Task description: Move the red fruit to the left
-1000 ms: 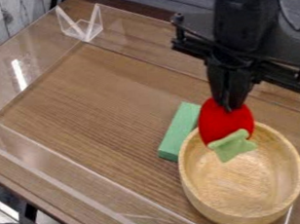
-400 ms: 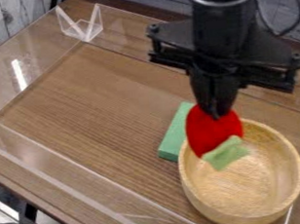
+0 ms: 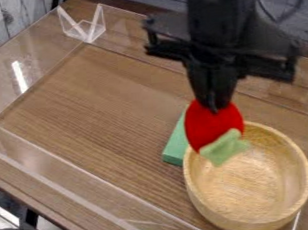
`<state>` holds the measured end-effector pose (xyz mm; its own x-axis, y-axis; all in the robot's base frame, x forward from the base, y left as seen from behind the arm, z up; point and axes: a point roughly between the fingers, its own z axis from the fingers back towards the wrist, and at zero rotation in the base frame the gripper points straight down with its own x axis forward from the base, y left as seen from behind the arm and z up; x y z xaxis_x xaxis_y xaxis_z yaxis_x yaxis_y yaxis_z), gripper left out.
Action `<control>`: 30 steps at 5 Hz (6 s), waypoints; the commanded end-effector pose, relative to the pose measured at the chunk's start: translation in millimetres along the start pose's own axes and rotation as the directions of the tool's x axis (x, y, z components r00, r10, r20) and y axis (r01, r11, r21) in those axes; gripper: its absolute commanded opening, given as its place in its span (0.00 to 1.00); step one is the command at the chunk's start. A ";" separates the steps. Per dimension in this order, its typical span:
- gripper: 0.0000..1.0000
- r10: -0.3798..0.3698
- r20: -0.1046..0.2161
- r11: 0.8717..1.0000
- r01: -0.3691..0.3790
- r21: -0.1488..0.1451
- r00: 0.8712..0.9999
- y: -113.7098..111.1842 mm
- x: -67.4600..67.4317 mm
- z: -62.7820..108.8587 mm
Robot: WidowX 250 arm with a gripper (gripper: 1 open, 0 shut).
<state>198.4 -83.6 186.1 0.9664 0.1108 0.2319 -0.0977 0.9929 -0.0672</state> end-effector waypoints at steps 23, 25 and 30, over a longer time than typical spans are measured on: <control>0.00 0.004 -0.002 0.980 -0.003 0.198 1.000 156.3 111.3 -55.7; 0.00 0.053 -0.009 0.973 -0.050 0.226 0.999 162.4 121.7 -64.1; 0.00 0.432 0.020 0.863 -0.420 0.280 0.902 286.7 141.0 -94.7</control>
<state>324.4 204.9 84.3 0.8419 0.5243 0.1278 -0.5379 0.8344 0.1205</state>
